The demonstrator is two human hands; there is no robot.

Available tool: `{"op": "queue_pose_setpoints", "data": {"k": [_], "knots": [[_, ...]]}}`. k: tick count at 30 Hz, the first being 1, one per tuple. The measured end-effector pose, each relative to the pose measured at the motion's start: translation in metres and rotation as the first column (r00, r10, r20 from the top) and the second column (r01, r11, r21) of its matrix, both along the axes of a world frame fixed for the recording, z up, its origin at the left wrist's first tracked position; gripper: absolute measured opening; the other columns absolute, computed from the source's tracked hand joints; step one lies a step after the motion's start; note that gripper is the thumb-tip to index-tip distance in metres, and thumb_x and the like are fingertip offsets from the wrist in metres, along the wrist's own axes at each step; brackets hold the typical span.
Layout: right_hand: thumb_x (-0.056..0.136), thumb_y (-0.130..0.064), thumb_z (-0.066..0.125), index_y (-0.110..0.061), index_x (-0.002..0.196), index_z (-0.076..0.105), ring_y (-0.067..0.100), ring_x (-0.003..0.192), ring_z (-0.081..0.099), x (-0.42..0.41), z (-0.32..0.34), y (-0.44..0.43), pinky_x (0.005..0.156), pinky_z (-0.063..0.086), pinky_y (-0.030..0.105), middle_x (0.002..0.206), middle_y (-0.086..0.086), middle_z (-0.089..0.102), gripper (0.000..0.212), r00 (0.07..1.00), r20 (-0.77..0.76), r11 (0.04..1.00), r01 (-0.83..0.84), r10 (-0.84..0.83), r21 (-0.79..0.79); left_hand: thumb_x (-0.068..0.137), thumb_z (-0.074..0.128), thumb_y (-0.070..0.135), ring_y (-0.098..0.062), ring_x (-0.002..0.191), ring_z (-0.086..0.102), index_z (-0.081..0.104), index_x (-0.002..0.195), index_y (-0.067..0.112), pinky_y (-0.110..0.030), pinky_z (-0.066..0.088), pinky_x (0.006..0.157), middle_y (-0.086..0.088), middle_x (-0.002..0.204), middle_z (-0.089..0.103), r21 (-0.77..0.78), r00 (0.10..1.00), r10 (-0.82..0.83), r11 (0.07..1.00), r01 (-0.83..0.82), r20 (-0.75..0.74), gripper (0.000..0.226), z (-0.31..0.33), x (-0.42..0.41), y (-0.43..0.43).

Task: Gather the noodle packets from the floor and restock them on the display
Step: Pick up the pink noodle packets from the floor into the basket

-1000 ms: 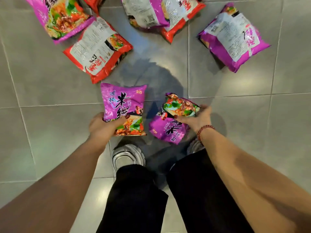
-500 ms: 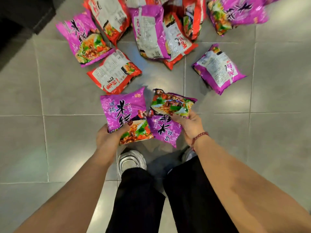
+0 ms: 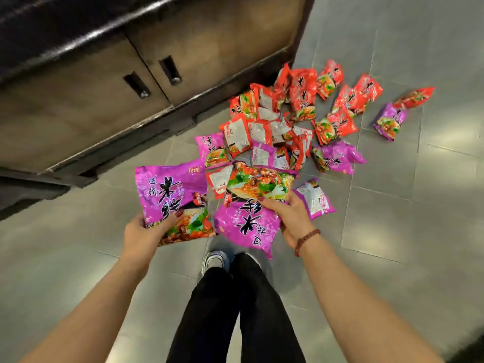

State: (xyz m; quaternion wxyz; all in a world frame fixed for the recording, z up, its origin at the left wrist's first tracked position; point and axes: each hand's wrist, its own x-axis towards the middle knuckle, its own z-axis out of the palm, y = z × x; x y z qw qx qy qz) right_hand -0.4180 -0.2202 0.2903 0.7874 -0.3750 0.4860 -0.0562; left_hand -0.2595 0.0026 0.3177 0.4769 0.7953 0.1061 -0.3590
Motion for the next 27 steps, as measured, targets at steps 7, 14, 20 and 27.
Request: {"op": "queue_pose_setpoints", "data": {"k": [7, 14, 20, 27], "knots": [[0.081, 0.006, 0.065, -0.016, 0.104, 0.057, 0.022, 0.082, 0.068, 0.051, 0.113, 0.066, 0.077, 0.055, 0.037, 0.096, 0.009, 0.069, 0.034, 0.988, 0.136, 0.994, 0.060, -0.071, 0.086, 0.064, 0.083, 0.027, -0.032, 0.087, 0.070, 0.064, 0.103, 0.013, -0.047, 0.056, 0.083, -0.014, 0.096, 0.073, -0.051, 0.949, 0.313, 0.949, -0.311, 0.028, 0.045, 0.116, -0.040, 0.090], [0.082, 0.010, 0.062, -0.020, 0.099, 0.055, 0.016, 0.076, 0.067, 0.128, 0.187, 0.163, 0.067, 0.055, 0.030, 0.088, 0.001, 0.071, 0.035, 0.962, 0.259, 0.992, -0.111, 0.090, 0.065, 0.077, 0.080, 0.022, -0.031, 0.087, 0.071, 0.066, 0.095, 0.018, -0.049, 0.057, 0.084, -0.011, 0.095, 0.074, -0.152, 0.800, 0.591, 0.805, -0.574, 0.107, 0.023, 0.156, -0.032, 0.165], [0.075, 0.004, 0.064, -0.017, 0.100, 0.062, 0.012, 0.077, 0.069, 0.192, 0.229, 0.285, 0.068, 0.057, 0.028, 0.086, -0.003, 0.073, 0.033, 0.903, 0.398, 0.968, -0.225, 0.165, 0.111, 0.080, 0.077, 0.017, -0.013, 0.069, 0.067, 0.062, 0.091, 0.019, -0.029, 0.051, 0.064, -0.002, 0.084, 0.071, -0.280, 0.594, 0.790, 0.611, -0.741, 0.150, 0.018, 0.181, -0.007, 0.256], [0.081, 0.008, 0.064, -0.017, 0.094, 0.057, 0.014, 0.069, 0.065, 0.250, 0.251, 0.446, 0.053, 0.054, 0.026, 0.086, 0.004, 0.068, 0.030, 0.906, 0.341, 0.955, -0.289, 0.252, 0.061, 0.077, 0.080, 0.021, -0.019, 0.073, 0.066, 0.064, 0.092, 0.018, -0.030, 0.050, 0.065, -0.006, 0.087, 0.072, -0.319, 0.383, 0.915, 0.403, -0.858, 0.126, 0.022, 0.200, 0.003, 0.414]]}}
